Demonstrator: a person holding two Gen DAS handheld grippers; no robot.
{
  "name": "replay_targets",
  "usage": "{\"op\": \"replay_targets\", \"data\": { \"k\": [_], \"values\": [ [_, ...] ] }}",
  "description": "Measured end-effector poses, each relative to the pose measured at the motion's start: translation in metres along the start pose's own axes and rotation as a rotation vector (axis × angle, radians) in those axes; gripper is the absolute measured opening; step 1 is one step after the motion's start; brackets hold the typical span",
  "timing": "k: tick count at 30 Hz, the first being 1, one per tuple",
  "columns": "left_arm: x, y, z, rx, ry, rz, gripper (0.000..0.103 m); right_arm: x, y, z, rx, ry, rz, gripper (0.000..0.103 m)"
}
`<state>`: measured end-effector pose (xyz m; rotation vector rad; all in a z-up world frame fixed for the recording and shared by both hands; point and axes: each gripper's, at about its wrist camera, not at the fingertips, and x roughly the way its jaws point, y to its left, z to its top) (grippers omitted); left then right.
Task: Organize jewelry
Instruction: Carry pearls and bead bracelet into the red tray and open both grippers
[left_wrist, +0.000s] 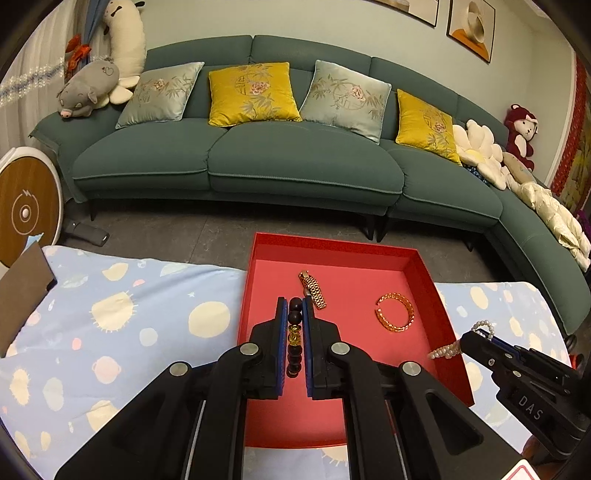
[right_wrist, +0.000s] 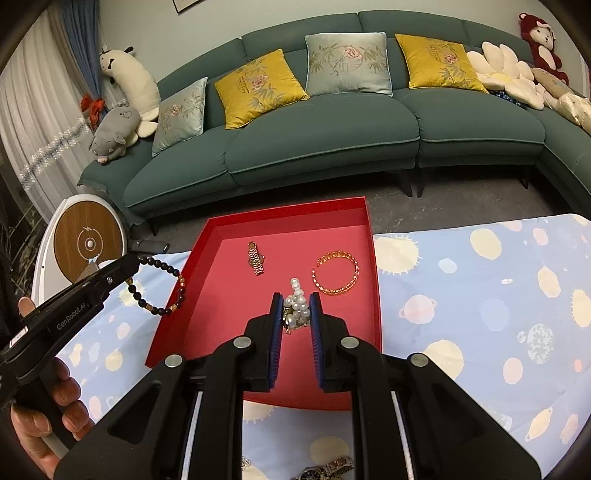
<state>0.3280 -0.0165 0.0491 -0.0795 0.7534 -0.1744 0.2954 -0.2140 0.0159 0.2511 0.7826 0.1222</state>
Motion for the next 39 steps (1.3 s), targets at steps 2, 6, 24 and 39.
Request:
{"op": "replay_targets", "data": {
  "k": [2,6,24,39],
  "values": [
    [0.008,0.002,-0.001,-0.006,0.011,0.002,0.005,0.011,-0.002,-0.003,0.007,0.022,-0.007,0.014],
    [0.020,0.003,-0.003,-0.019,0.029,0.001,0.005,0.024,-0.003,-0.008,0.012,0.057,-0.015,0.014],
    [0.037,0.016,-0.013,-0.140,0.116,-0.014,0.032,0.026,-0.008,-0.013,0.012,0.064,-0.053,0.051],
    [-0.111,0.008,0.010,-0.039,-0.084,0.016,0.052,-0.138,-0.016,-0.017,0.029,-0.186,-0.009,0.066]
  ]
}}
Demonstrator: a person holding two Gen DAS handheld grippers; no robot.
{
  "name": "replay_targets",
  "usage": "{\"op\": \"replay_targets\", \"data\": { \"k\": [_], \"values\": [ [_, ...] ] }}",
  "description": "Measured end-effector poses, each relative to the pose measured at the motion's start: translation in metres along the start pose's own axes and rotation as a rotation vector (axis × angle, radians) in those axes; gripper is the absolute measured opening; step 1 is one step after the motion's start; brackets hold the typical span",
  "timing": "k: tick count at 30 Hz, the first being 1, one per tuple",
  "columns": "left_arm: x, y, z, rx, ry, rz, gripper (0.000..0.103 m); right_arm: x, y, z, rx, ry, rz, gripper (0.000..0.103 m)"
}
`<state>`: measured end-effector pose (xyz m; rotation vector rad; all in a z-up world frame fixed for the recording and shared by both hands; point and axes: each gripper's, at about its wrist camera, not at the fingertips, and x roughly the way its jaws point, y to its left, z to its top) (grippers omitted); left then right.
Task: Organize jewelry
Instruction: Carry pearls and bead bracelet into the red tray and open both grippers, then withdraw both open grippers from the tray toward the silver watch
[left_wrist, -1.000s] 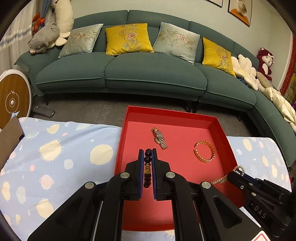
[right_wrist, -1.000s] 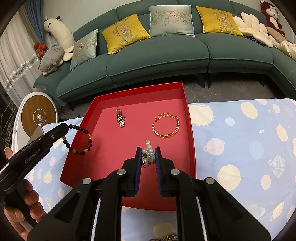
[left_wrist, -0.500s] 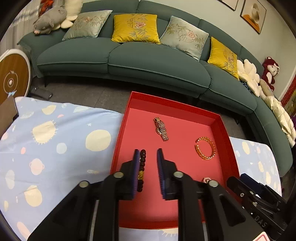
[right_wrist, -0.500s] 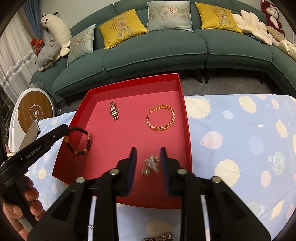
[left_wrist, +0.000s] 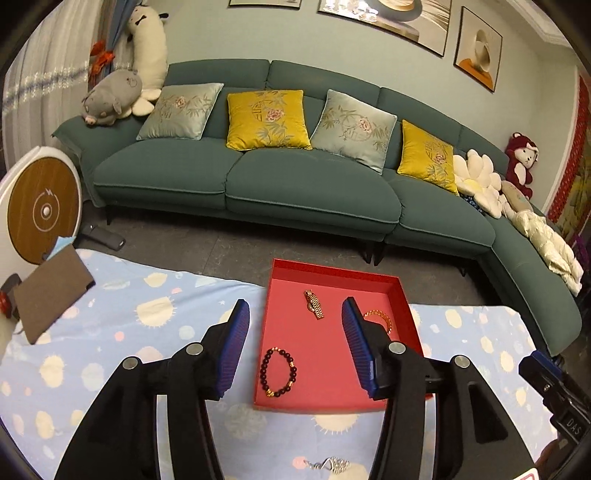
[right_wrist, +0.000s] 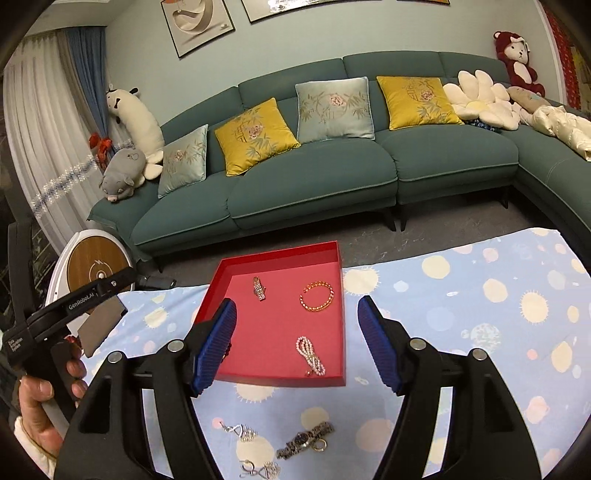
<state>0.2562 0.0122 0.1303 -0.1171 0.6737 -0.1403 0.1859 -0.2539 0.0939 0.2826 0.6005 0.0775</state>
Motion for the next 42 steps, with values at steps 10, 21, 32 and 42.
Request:
{"op": "replay_targets", "data": {
  "k": [10,21,32,42],
  "values": [
    [-0.066,-0.009,-0.075,0.063,0.036,0.006,0.055,-0.084,-0.040,-0.056,-0.068,-0.008,-0.113,0.066],
    [-0.066,-0.003,-0.139,0.040,0.109,0.052,0.056,-0.069,-0.074,-0.119,0.004,0.140,-0.088,0.066],
    [-0.046,0.000,-0.150,0.039,0.129,0.074,0.056,0.008,-0.015,-0.145,-0.014,0.265,0.014,0.065],
    [-0.040,0.025,-0.147,-0.014,0.155,0.087,0.056,0.063,0.018,-0.168,-0.009,0.340,0.014,0.061]
  ]
}}
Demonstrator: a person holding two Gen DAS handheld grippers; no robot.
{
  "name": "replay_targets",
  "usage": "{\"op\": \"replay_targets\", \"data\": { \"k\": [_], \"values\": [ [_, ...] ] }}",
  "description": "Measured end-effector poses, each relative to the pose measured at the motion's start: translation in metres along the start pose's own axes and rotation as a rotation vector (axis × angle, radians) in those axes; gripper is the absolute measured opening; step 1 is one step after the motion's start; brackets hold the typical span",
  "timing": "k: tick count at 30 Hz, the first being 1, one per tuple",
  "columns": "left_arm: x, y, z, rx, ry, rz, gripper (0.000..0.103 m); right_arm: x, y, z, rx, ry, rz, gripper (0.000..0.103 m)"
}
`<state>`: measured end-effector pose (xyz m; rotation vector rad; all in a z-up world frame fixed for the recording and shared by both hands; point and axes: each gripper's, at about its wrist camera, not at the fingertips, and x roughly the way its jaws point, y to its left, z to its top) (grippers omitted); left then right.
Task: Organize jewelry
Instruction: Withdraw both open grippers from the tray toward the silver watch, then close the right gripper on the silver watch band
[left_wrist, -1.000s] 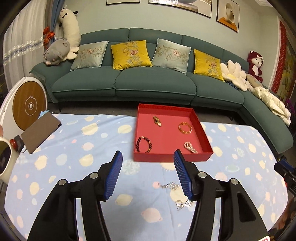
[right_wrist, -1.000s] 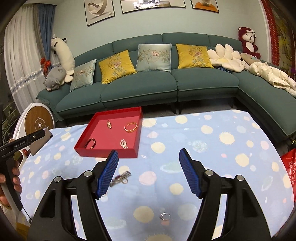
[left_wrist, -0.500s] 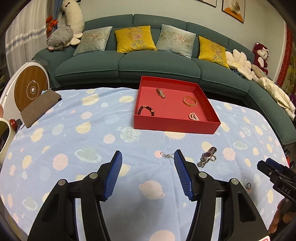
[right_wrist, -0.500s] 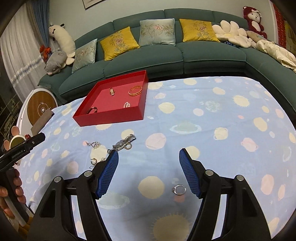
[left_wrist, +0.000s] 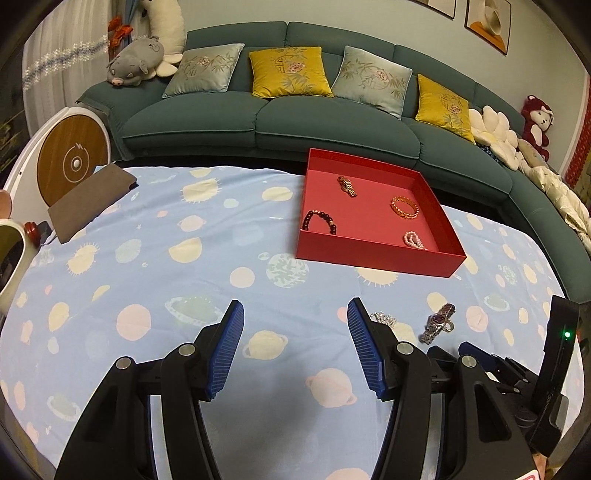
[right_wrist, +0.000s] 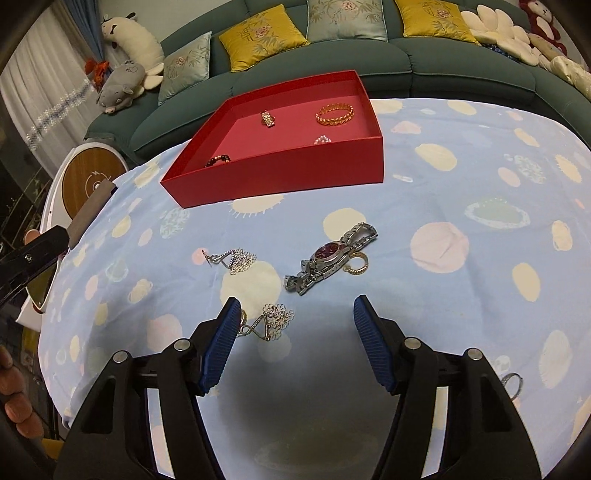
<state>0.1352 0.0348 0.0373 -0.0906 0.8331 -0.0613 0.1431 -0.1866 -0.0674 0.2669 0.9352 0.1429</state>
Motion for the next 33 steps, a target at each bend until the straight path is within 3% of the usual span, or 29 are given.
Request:
{"op": "replay_targets", "data": {
  "k": [8,13,16,21,33],
  "values": [
    [0.000,0.018,-0.001,-0.046,0.019,0.004,0.056,0.026,0.002,0.012,0.042,-0.017,-0.033,0.056],
    [-0.002,0.026,-0.001,-0.058,0.018,0.003,0.056,0.034,0.009,0.017,-0.012,-0.056,-0.098,0.051],
    [0.000,0.030,0.000,-0.066,0.026,0.004,0.056,0.037,0.011,0.018,-0.050,-0.074,-0.158,0.035],
    [0.004,0.030,0.001,-0.086,0.042,-0.024,0.056,0.034,0.006,0.022,-0.054,-0.080,-0.166,0.012],
    [0.048,0.002,0.000,-0.092,0.125,-0.052,0.056,-0.033,-0.002,0.034,-0.058,-0.091,-0.073,0.010]
  ]
}}
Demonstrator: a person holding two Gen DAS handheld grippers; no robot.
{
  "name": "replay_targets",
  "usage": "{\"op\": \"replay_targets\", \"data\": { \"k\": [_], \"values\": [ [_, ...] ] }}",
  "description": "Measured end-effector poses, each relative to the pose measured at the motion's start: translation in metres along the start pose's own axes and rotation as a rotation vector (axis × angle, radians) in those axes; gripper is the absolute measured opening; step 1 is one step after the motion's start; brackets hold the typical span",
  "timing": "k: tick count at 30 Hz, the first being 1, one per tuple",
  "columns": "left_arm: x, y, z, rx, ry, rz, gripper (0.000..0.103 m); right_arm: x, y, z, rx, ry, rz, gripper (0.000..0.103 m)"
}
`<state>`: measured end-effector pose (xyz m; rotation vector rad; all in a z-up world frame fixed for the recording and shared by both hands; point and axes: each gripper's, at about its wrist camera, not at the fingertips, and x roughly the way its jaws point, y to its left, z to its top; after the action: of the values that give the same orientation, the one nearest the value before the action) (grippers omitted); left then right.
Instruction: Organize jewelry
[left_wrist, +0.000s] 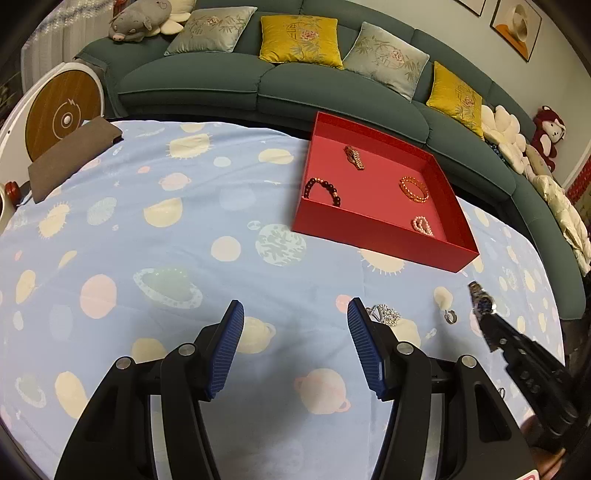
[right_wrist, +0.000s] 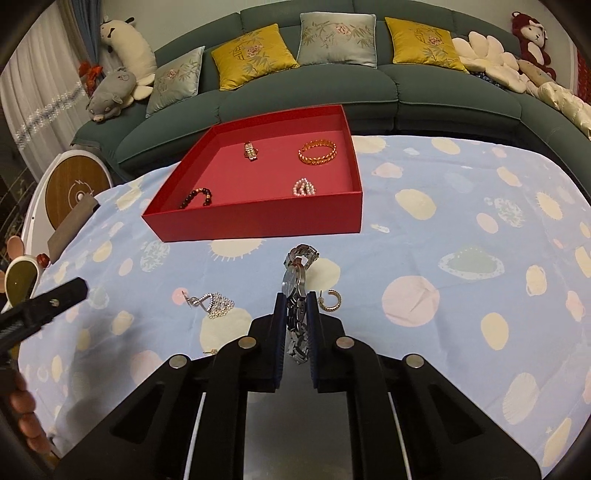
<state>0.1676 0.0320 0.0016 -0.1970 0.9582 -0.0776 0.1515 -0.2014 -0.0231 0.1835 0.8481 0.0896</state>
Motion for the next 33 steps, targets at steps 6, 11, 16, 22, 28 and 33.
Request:
{"op": "replay_targets", "data": {
  "k": [6,11,16,22,28,33],
  "values": [
    [0.023,-0.019,-0.006,0.001,0.041,-0.013,0.056,-0.053,-0.008,0.019,-0.083,-0.027,-0.002,0.010],
    [0.029,-0.037,-0.017,0.032,0.055,-0.034,0.056,-0.075,-0.028,0.016,-0.058,-0.064,0.002,0.010],
    [0.036,-0.057,-0.030,0.091,0.076,-0.035,0.056,-0.066,-0.045,0.007,0.018,-0.035,0.031,0.010],
    [0.046,-0.066,-0.041,0.143,0.085,-0.008,0.056,-0.068,-0.056,-0.001,0.030,-0.021,0.034,0.010],
    [0.052,-0.072,-0.049,0.190,0.085,0.014,0.056,-0.072,-0.068,-0.003,0.045,-0.021,0.030,0.010],
    [0.046,-0.084,-0.053,0.216,0.068,-0.010,0.056,-0.079,-0.083,-0.001,0.067,-0.038,0.017,0.010]
  ]
}}
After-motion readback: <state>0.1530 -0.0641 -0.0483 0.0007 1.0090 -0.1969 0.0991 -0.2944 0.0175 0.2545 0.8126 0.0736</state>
